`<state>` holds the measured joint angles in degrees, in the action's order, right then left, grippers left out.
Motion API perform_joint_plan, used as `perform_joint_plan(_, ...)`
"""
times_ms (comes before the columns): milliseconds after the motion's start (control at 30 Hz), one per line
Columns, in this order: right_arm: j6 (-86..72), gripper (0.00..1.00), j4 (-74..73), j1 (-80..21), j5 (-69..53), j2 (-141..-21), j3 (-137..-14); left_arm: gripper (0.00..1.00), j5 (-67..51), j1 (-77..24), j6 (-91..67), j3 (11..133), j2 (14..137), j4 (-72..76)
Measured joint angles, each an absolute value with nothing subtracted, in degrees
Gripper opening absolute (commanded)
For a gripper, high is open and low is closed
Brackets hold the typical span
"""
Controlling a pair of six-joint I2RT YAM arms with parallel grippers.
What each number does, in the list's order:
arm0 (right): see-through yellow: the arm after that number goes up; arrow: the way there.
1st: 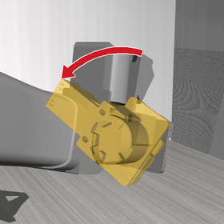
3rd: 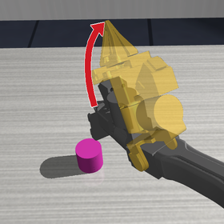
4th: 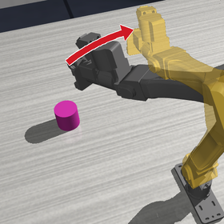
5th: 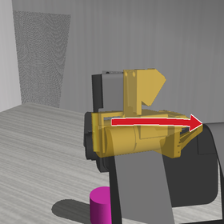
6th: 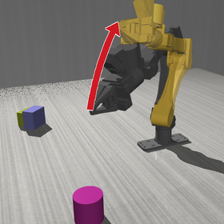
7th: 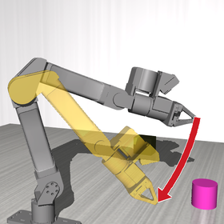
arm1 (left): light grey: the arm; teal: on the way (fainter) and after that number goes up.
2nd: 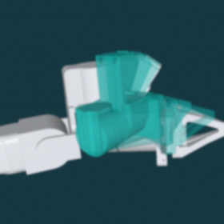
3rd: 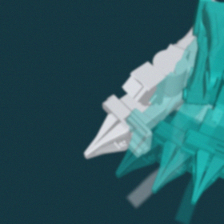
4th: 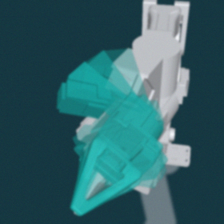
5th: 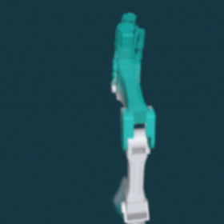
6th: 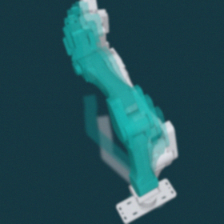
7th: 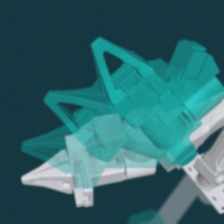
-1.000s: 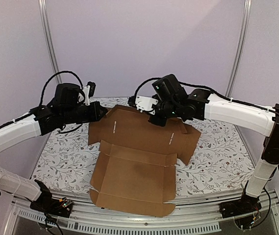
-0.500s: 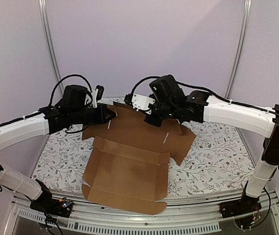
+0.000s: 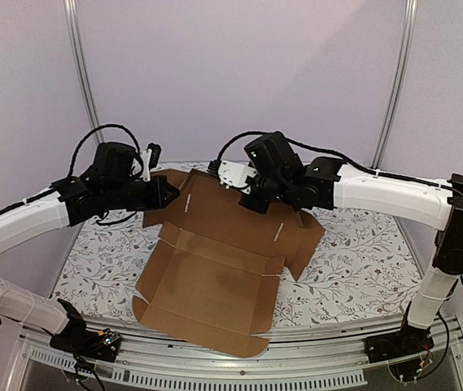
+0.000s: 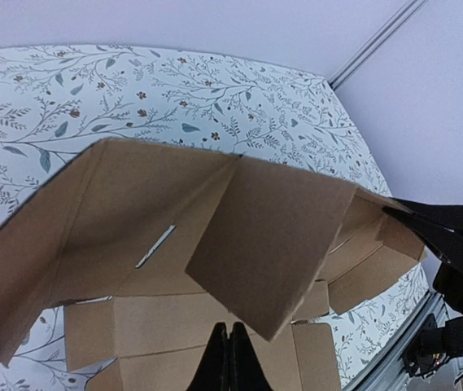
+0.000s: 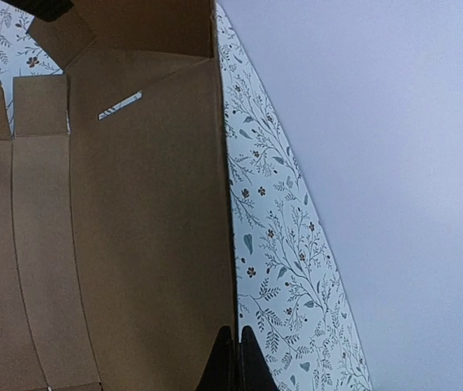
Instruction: Fold the paper box
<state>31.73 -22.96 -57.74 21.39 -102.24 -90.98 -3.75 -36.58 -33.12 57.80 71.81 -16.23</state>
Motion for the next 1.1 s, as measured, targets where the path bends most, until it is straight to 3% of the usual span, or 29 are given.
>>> perform_joint_plan(400, 29.8, 0.00, -22.5, -57.6, 24.9, -101.9, -89.1, 0.06, -2.4, -36.6, -34.6, 48.1, 64.1, -22.3)
perform_joint_plan(1100, 21.5, 0.00, -24.1, -57.1, 15.8, -90.0, -85.2, 0.04, 9.1, -36.6, -37.1, 43.3, 60.9, -21.8)
